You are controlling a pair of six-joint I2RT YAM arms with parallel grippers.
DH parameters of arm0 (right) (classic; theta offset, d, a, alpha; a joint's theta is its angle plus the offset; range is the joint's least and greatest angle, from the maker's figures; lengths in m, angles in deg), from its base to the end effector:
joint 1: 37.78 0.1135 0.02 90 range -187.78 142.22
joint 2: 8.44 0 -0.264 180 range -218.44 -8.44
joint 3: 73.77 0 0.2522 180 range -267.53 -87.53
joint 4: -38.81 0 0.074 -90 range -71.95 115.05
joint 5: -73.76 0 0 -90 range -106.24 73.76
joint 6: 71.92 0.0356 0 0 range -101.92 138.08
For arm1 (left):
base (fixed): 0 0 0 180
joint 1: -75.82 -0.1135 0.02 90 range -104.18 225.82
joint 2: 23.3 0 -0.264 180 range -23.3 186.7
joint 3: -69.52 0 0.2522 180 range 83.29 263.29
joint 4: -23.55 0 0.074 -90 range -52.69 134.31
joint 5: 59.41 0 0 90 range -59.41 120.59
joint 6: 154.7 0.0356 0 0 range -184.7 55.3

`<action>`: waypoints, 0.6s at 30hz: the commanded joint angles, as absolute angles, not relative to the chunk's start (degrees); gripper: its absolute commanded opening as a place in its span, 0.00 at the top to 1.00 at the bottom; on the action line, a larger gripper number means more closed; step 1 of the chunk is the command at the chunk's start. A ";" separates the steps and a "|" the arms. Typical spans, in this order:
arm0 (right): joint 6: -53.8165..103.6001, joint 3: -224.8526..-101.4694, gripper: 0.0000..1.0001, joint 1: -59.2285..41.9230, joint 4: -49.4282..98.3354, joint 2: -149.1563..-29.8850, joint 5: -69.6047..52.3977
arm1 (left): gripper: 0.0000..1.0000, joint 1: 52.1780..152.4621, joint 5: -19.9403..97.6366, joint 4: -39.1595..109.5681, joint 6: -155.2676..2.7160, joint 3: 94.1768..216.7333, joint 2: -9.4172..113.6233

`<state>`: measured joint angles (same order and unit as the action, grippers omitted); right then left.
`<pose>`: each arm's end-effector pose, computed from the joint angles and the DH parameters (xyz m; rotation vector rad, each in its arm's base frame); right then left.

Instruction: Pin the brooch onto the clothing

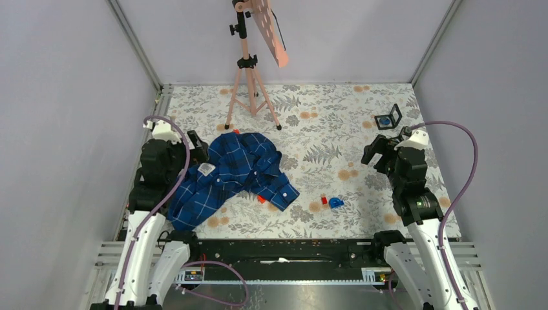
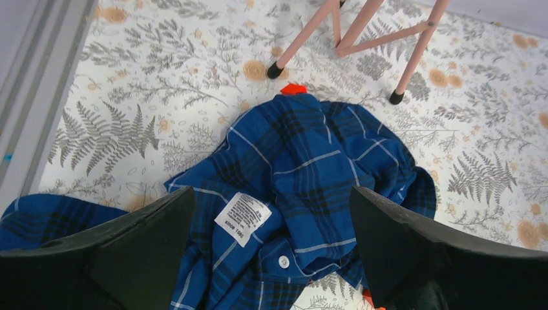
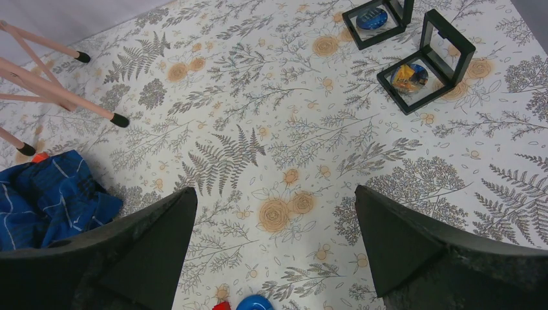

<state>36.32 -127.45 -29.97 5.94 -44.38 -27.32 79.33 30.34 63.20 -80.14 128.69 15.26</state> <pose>0.1511 0.0138 0.3169 0.3012 1.8072 0.1426 0.1529 -0.0092 0.3311 -0.2014 1.8985 -0.2199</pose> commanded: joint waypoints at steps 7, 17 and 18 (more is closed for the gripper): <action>35.45 -128.14 0.00 -30.22 6.55 -44.39 -25.52 | 0.01 79.07 37.14 63.99 -83.12 132.86 22.56; 37.00 -126.26 0.00 -30.21 8.80 -46.75 -10.55 | 0.01 93.52 39.94 56.31 -94.56 126.20 28.33; 37.58 -126.01 0.00 -30.22 9.12 -47.40 -8.90 | 0.01 95.64 38.29 56.23 -95.21 125.77 29.70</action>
